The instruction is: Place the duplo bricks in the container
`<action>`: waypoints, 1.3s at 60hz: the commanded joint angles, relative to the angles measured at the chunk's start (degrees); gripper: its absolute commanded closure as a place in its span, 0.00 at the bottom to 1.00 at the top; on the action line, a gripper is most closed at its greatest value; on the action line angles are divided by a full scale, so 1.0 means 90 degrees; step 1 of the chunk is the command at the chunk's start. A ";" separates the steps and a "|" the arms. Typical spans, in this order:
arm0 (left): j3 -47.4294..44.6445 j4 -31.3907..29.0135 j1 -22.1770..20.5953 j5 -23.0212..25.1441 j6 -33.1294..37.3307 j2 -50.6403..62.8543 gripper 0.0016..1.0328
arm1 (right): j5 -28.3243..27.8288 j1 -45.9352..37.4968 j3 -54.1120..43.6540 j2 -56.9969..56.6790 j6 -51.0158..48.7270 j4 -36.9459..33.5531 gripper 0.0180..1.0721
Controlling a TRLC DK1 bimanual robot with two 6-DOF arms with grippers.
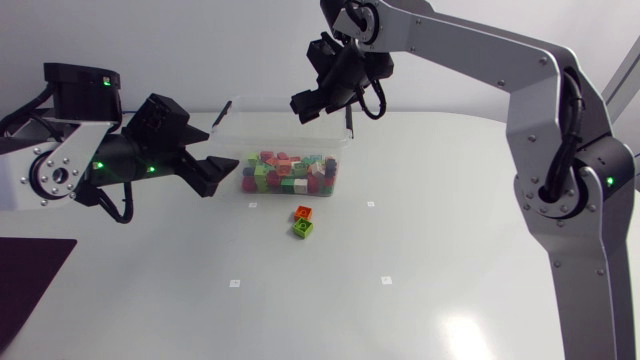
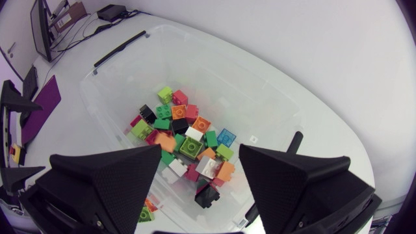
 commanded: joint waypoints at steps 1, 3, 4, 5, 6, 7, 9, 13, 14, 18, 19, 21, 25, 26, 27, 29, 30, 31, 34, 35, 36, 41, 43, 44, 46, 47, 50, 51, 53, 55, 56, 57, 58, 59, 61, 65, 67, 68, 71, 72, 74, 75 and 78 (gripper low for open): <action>-0.0200 0.0127 0.0115 -0.0101 -0.0233 -0.0201 0.07 | 0.0039 0.0008 -0.0427 -0.0386 -0.0113 0.0080 0.07; -0.0230 0.0176 0.0183 -0.0140 -0.0292 -0.0249 0.07 | 0.0039 0.0027 -0.0690 -0.0582 -0.0132 0.0187 0.07; -0.0249 0.0205 0.0193 -0.0169 -0.0341 -0.0259 0.07 | 0.0039 0.0047 -0.0798 -0.0669 -0.0142 0.0217 0.07; -0.0259 0.0235 0.0212 -0.0179 -0.0360 -0.0279 0.07 | 0.0039 0.0057 -0.0886 -0.0728 -0.0152 0.0246 0.07; -0.0288 0.0254 0.0242 -0.0199 -0.0360 -0.0308 0.06 | 0.0039 0.0076 -0.1032 -0.0826 -0.0162 0.0295 0.07; -0.0298 0.0264 0.0261 -0.0218 -0.0360 -0.0328 0.06 | 0.0030 0.0086 -0.1140 -0.0914 -0.0171 0.0334 0.07; -0.0327 0.0274 0.0290 -0.0228 -0.0370 -0.0367 0.06 | 0.0030 0.0115 -0.1384 -0.1080 -0.0210 0.0412 0.07; -0.0366 0.0264 0.0398 -0.0296 -0.0478 -0.0455 0.06 | 0.0000 0.0193 -0.1872 -0.1431 -0.0298 0.0529 0.07; -0.0376 0.0264 0.0427 -0.0316 -0.0517 -0.0484 0.06 | 0.0000 0.0213 -0.2038 -0.1539 -0.0318 0.0568 0.07; -0.0464 0.0274 0.0476 -0.0326 -0.0526 -0.0582 0.06 | -0.0029 0.0281 -0.2438 -0.1822 -0.0406 0.0675 0.07; -0.0523 0.0303 0.0486 -0.0326 -0.0526 -0.0630 0.06 | -0.0029 0.0311 -0.2595 -0.1929 -0.0435 0.0705 0.07; -0.0581 0.0332 0.0486 -0.0336 -0.0526 -0.0679 0.06 | -0.0039 0.0350 -0.2790 -0.2056 -0.0464 0.0773 0.07; -0.0728 0.0469 0.0496 -0.0345 -0.0566 -0.0757 0.06 | -0.0049 0.0457 -0.3298 -0.2349 -0.0523 0.0939 0.07; -0.0728 0.0469 0.0496 -0.0345 -0.0605 -0.0767 0.06 | -0.0049 0.0486 -0.3415 -0.2417 -0.0542 0.0988 0.07; -0.0757 0.0469 0.0496 -0.0345 -0.0614 -0.0787 0.06 | -0.0049 0.0516 -0.3513 -0.2466 -0.0562 0.1027 0.07; -0.0786 0.0479 0.0496 -0.0345 -0.0644 -0.0816 0.05 | -0.0049 0.0574 -0.3728 -0.2593 -0.0591 0.1115 0.07; -0.0816 0.0479 0.0496 -0.0355 -0.0644 -0.0845 0.05 | -0.0049 0.0594 -0.3864 -0.2652 -0.0611 0.1174 0.07; -0.0845 0.0488 0.0496 -0.0355 -0.0644 -0.0884 0.05 | -0.0049 0.0613 -0.3933 -0.2701 -0.0621 0.1203 0.07; -0.0913 0.0508 0.0496 -0.0384 -0.0644 -0.0962 0.05 | -0.0049 0.0682 -0.4245 -0.2837 -0.0679 0.1300 0.07; -0.0933 0.0508 0.0496 -0.0404 -0.0644 -0.0992 0.05 | -0.0049 0.0691 -0.4343 -0.2886 -0.0689 0.1359 0.07; -0.0952 0.0508 0.0496 -0.0414 -0.0644 -0.1011 0.05 | -0.0049 0.0711 -0.4421 -0.2915 -0.0699 0.1398 0.07; -0.1030 0.0498 0.0496 -0.0433 -0.0653 -0.1080 0.05 | -0.0049 0.0779 -0.4968 -0.3023 -0.0777 0.1662 0.07; -0.1089 0.0508 0.0496 -0.0433 -0.0644 -0.1109 0.05 | -0.0049 0.0809 -0.5144 -0.3033 -0.0787 0.1750 0.07; -0.1118 0.0518 0.0486 -0.0433 -0.0644 -0.1128 0.05 | -0.0058 0.0818 -0.5241 -0.3033 -0.0806 0.1818 0.07; -0.1187 0.0528 0.0486 -0.0433 -0.0644 -0.1167 0.05 | -0.0058 0.0857 -0.5466 -0.3023 -0.0835 0.1965 0.07; -0.1216 0.0528 0.0486 -0.0443 -0.0644 -0.1197 0.05 | -0.0068 0.0867 -0.5544 -0.3013 -0.0835 0.2023 0.07; -0.1284 0.0528 0.0476 -0.0502 -0.0663 -0.1275 0.05 | -0.0068 0.0906 -0.5710 -0.2945 -0.0865 0.2150 0.07; -0.1304 0.0528 0.0476 -0.0531 -0.0673 -0.1304 0.05 | -0.0068 0.0916 -0.5759 -0.2925 -0.0884 0.2199 0.07; -0.1333 0.0528 0.0476 -0.0628 -0.0702 -0.1363 0.05 | -0.0068 0.0916 -0.5817 -0.2857 -0.0913 0.2238 0.07; -0.1353 0.0508 0.0466 -0.0726 -0.0702 -0.1412 0.05 | -0.0078 0.0926 -0.5866 -0.2789 -0.0933 0.2306 0.07; -0.1382 0.0508 0.0456 -0.0814 -0.0712 -0.1441 0.05 | -0.0088 0.0926 -0.5886 -0.2740 -0.0953 0.2336 0.07; -0.1392 0.0508 0.0447 -0.0863 -0.0712 -0.1451 0.05 | -0.0088 0.0926 -0.5905 -0.2691 -0.0953 0.2365 0.07; -0.1431 0.0528 0.0427 -0.0921 -0.0702 -0.1499 0.05 | -0.0097 0.0926 -0.5915 -0.2662 -0.0953 0.2384 0.07; -0.1441 0.0528 0.0427 -0.0921 -0.0702 -0.1519 0.05 | -0.0117 0.0926 -0.5925 -0.2603 -0.0962 0.2394 0.07; -0.1528 0.0547 0.0388 -0.0980 -0.0702 -0.1607 0.05 | -0.0175 0.0936 -0.5935 -0.2496 -0.0972 0.2424 0.07; -0.1636 0.0547 0.0339 -0.1127 -0.0712 -0.1705 0.05 | -0.0185 0.0984 -0.5944 -0.2300 -0.0992 0.2463 0.07; -0.1704 0.0547 0.0300 -0.1185 -0.0712 -0.1792 0.05 | -0.0185 0.1004 -0.5944 -0.2183 -0.0992 0.2482 0.07; -0.1743 0.0547 0.0300 -0.1185 -0.0722 -0.1841 0.05 | -0.0185 0.1014 -0.5944 -0.2134 -0.0992 0.2492 0.07; -0.1821 0.0547 0.0310 -0.1195 -0.0780 -0.1988 0.05 | -0.0215 0.1023 -0.5944 -0.1978 -0.0992 0.2521 0.07; -0.1851 0.0547 0.0320 -0.1195 -0.0819 -0.2007 0.05 | -0.0234 0.1023 -0.5954 -0.1919 -0.0992 0.2531 0.07; -0.1929 0.0537 0.0330 -0.1195 -0.0888 -0.2115 0.05 | -0.0254 0.1023 -0.5954 -0.1822 -0.1001 0.2550 0.07; -0.1978 0.0537 0.0330 -0.1195 -0.0898 -0.2154 0.05 | -0.0263 0.1023 -0.5954 -0.1783 -0.1001 0.2550 0.07; -0.2095 0.0537 0.0310 -0.1195 -0.0937 -0.2281 0.05 | -0.0263 0.1033 -0.5954 -0.1675 -0.1031 0.2580 0.07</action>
